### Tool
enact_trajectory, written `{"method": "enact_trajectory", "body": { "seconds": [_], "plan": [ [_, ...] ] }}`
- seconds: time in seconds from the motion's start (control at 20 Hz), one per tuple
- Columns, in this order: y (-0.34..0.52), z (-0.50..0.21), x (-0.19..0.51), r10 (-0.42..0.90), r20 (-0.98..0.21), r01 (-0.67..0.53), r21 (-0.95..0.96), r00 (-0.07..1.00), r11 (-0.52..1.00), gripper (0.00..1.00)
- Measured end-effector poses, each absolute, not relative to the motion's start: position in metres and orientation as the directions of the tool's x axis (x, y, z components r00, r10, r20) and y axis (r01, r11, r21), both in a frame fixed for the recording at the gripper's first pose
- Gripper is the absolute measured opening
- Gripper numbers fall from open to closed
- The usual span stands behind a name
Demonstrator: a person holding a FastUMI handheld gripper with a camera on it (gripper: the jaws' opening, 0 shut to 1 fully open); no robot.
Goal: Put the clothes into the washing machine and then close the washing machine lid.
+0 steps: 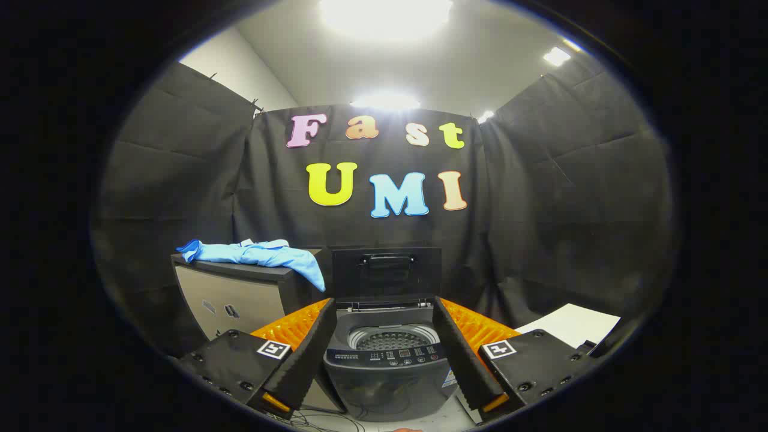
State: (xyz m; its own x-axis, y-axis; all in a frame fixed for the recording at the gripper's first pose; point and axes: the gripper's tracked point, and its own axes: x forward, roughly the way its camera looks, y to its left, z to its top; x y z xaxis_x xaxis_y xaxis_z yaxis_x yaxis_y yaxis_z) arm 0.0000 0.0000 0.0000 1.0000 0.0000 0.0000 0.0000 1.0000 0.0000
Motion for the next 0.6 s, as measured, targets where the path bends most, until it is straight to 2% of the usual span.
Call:
{"method": "enact_trajectory", "body": {
  "seconds": [0.6],
  "plan": [
    [0.0031,-0.0023,0.0002,-0.008,-0.023,0.007,-0.022,1.000,1.000,1.00]
  ]
}}
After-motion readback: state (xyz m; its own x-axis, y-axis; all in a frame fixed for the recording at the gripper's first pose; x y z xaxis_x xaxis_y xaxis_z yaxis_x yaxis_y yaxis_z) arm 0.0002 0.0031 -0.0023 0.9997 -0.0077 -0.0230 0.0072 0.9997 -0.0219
